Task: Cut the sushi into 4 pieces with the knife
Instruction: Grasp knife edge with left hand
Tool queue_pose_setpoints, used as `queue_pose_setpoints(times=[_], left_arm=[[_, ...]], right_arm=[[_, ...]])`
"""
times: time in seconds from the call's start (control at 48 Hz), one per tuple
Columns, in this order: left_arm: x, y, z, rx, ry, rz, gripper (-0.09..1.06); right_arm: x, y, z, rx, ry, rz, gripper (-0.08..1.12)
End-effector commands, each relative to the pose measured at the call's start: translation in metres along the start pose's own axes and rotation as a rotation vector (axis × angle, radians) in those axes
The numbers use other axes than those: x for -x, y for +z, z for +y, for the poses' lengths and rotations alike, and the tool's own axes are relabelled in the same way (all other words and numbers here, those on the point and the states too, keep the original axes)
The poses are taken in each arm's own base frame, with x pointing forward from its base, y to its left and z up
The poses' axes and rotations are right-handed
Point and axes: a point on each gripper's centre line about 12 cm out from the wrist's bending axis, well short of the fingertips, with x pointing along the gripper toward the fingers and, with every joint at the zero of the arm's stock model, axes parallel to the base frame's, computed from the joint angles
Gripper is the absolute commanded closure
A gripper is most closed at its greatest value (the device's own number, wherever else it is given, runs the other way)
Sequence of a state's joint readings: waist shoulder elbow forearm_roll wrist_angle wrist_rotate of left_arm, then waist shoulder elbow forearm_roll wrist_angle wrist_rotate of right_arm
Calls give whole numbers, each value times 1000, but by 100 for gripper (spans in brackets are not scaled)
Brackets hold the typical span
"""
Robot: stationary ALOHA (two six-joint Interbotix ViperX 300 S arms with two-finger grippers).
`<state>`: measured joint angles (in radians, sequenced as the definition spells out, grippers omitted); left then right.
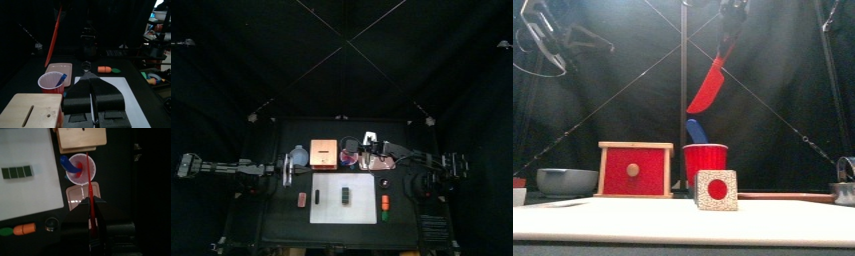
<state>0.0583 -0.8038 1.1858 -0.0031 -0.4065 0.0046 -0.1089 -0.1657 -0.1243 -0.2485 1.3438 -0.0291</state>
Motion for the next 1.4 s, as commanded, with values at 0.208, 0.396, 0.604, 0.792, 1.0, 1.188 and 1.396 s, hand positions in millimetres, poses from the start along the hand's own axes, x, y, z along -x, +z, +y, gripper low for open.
queue_pose_setpoints(times=[0.208,0.396,0.604,0.792,1.0,1.188,1.396], left_arm=[[-2,23,4,-3,20,-130,96],[-3,29,5,4,23,-150,96],[-6,38,5,2,22,-172,95],[-8,43,4,4,15,-176,83],[-14,45,-1,19,-3,-152,48],[-26,40,-8,39,-29,-58,13],[-48,31,-17,73,-50,131,-2]], right_arm=[[45,-27,18,-85,58,-358,84],[43,-45,31,-113,111,-513,84],[25,-69,44,-111,155,-613,84],[-6,-96,63,-124,232,-740,84],[-27,-112,74,-207,311,-832,84],[-39,-120,78,-232,328,-819,84],[-44,-120,79,-245,333,-820,85]])
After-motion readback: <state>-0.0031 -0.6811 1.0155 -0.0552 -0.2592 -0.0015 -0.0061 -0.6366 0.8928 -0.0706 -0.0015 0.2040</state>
